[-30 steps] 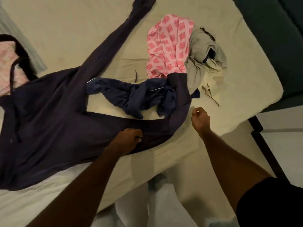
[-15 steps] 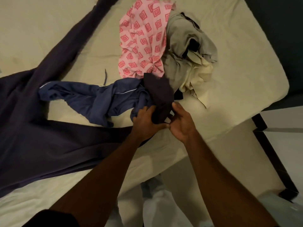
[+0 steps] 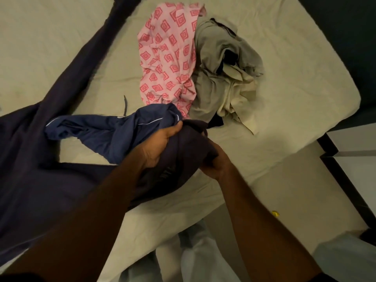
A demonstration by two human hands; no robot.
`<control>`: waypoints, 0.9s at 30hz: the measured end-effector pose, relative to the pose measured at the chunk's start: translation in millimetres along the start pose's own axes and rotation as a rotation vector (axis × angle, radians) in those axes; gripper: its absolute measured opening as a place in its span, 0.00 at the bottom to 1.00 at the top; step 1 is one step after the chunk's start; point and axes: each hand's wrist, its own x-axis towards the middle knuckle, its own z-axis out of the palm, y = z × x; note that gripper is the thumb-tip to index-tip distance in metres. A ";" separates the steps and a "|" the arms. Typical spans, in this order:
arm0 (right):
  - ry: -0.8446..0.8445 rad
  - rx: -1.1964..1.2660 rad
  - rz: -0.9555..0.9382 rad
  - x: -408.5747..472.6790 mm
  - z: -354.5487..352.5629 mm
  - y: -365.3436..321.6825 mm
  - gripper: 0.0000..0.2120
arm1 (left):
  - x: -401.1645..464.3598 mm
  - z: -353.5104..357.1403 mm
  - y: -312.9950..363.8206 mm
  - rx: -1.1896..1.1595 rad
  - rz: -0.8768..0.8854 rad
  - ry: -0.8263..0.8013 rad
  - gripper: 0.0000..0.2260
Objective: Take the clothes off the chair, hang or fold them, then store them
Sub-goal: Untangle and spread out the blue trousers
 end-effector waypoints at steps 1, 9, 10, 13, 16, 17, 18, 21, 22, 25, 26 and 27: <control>-0.007 -0.020 -0.023 1.1 -1.9 -3.3 0.11 | 3.5 -4.2 4.9 0.030 -0.006 0.017 0.16; 0.449 -0.836 -0.615 2.6 -80.7 -79.2 0.13 | 42.8 -30.5 13.1 1.150 0.427 0.033 0.11; 0.494 -0.974 -0.615 4.2 -89.8 -90.0 0.14 | 45.3 -28.8 11.3 1.109 0.463 0.066 0.12; 0.667 -1.325 -0.555 8.1 -109.6 -114.6 0.22 | 48.3 -25.2 13.5 0.981 0.562 0.173 0.12; 0.759 -1.518 -0.748 23.2 -97.0 -126.6 0.20 | 47.6 -43.8 35.4 0.936 0.626 0.290 0.10; 0.734 -1.536 -0.885 30.4 -80.3 -129.8 0.17 | 46.1 -54.1 46.6 0.955 0.656 0.339 0.09; 0.681 -1.541 -1.002 38.2 -60.7 -132.2 0.14 | 46.4 -66.3 57.3 0.981 0.677 0.388 0.09; 0.454 -1.522 -1.221 75.1 25.0 -133.8 0.09 | 44.6 -112.0 101.3 1.076 0.724 0.508 0.09; 0.386 -1.509 -1.233 89.5 56.0 -135.8 0.08 | 45.4 -128.8 115.3 1.102 0.732 0.543 0.10; 0.195 -1.553 -1.241 127.3 143.1 -142.5 0.10 | 43.9 -171.7 153.6 1.210 0.721 0.693 0.14; 0.129 -1.563 -1.207 141.7 168.9 -145.8 0.10 | 42.9 -185.8 166.8 1.237 0.683 0.758 0.15; 0.075 -1.567 -1.156 154.2 192.1 -148.8 0.11 | 41.3 -198.4 177.5 1.268 0.635 0.821 0.16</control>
